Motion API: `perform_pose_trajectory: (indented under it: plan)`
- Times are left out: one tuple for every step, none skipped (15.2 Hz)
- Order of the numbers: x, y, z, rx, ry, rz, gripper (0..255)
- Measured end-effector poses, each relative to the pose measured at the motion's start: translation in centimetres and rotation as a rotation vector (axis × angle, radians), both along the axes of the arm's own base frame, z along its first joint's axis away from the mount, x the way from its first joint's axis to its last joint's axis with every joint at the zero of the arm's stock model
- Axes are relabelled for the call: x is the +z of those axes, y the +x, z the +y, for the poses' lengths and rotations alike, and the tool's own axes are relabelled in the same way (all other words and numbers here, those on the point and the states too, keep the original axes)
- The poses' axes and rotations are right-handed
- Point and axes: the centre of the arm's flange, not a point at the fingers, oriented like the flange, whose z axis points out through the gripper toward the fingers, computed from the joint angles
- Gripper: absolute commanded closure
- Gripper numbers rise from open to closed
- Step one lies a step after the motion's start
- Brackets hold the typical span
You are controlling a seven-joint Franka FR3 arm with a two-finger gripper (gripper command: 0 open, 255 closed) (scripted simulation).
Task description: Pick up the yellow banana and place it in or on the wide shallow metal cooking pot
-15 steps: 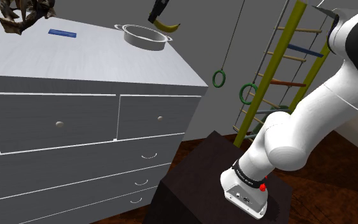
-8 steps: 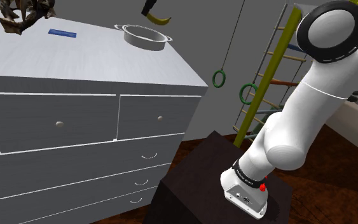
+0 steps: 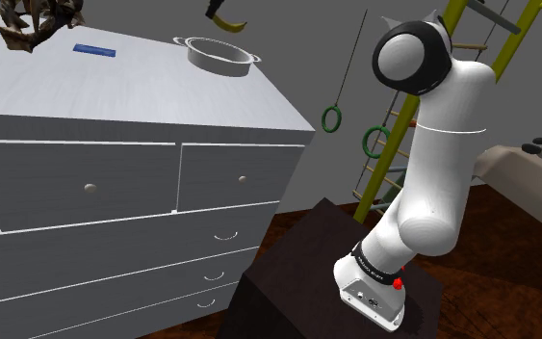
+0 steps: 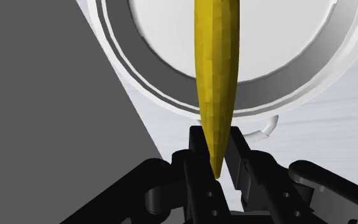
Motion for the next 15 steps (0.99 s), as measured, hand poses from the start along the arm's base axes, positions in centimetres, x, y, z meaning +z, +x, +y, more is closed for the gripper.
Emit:
perform_pose_trajectory:
  plan:
    - [-0.4,0.2,-0.1,0.000,0.000,0.000,255]
    - [-0.8,0.3,-0.1,0.001,0.000,-0.001,255]
    - [-1.4,0.4,-0.1,0.001,0.000,-0.001,255]
    - [-1.9,0.3,-0.2,0.001,0.000,-0.001,255]
    - [-2.4,0.2,-0.3,0.001,0.000,-0.001,255]
    - [-2.9,0.2,-0.2,0.001,0.000,-0.001,255]
    - [-3.4,0.3,-0.2,0.001,0.000,-0.001,255]
    - [-3.9,0.3,-0.2,0.001,0.000,-0.001,255]
    - [-4.5,0.3,-0.2,0.001,0.000,-0.001,255]
    - [-5.1,0.4,-0.2,0.001,0.000,-0.001,255]
    - [-5.6,0.4,-0.2,0.001,0.000,-0.001,255]
    - [-6.2,0.3,-0.2,0.001,0.000,-0.001,255]
    - [-6.6,0.3,-0.2,0.001,0.000,-0.001,255]
    - [-6.7,0.3,-0.2,0.001,0.000,-0.001,255]
    - [-6.8,0.3,-0.2,0.001,0.000,-0.001,255]
